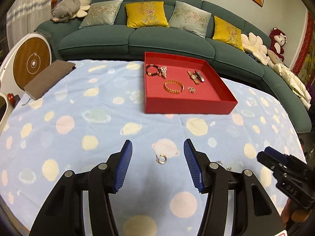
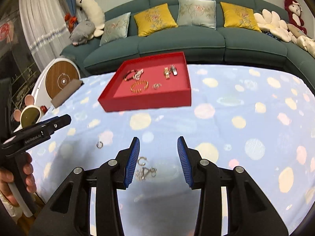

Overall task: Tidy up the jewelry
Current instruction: 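Withdraw both open tools from the tray toward the remaining ring and earrings, then grasp the dangling earring with the right tool while the left tool grasps the silver ring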

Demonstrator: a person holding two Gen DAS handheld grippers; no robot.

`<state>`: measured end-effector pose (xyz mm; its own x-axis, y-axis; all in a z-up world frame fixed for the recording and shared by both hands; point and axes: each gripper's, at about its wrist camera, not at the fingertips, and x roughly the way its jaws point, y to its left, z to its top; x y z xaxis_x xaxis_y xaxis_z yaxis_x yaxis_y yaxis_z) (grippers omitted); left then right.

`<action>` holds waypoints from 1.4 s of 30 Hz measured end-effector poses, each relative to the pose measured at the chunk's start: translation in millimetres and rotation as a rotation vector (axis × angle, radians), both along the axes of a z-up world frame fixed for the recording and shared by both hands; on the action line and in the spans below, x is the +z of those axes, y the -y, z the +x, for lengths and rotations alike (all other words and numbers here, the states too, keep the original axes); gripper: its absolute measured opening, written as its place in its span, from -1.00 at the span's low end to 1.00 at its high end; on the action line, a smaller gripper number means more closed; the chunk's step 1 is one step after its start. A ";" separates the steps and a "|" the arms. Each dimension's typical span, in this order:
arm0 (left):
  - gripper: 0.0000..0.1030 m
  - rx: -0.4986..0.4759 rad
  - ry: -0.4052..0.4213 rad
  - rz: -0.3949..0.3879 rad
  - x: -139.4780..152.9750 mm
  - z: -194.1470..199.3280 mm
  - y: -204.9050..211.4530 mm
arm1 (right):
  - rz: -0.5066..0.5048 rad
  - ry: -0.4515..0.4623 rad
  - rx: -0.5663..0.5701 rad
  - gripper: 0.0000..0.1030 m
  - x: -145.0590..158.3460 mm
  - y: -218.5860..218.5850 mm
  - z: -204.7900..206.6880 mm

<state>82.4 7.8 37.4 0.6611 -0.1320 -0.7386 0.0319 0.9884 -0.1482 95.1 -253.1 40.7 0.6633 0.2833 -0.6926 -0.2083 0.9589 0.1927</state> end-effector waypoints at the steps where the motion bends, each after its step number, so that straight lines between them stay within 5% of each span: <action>1: 0.03 -0.003 -0.007 -0.003 -5.6 -4.8 0.0 | -0.007 -0.016 0.007 -0.25 -8.8 -2.8 -2.8; 10: 0.03 -0.053 -0.029 0.040 -40.6 -14.3 9.8 | -0.054 -0.096 0.061 -0.27 -66.5 -26.2 -10.5; 22: 0.03 -0.061 -0.076 0.046 -62.4 -11.3 2.9 | -0.081 -0.096 0.081 -0.29 -76.9 -40.9 -0.6; 30: 0.03 -0.102 -0.079 0.047 -64.1 -13.5 17.2 | -0.117 -0.073 0.087 -0.56 -77.9 -44.1 -0.8; 31: 0.03 -0.107 -0.079 0.045 -64.2 -13.5 19.8 | -0.116 -0.074 0.088 -0.84 -78.1 -44.0 -0.9; 32: 0.03 -0.114 -0.079 0.045 -64.5 -13.4 22.7 | -0.107 -0.076 0.096 -0.88 -77.9 -44.0 -1.2; 42: 0.03 -0.183 -0.096 0.017 -69.3 -8.1 57.6 | -0.087 -0.070 0.075 -0.96 -71.4 -33.5 -3.0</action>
<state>74.4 -49.8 -31.9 0.5532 -0.2308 -0.8004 0.1980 0.9697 -0.1427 92.0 -219.6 -30.7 0.5915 0.2668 -0.7609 -0.2689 0.9549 0.1258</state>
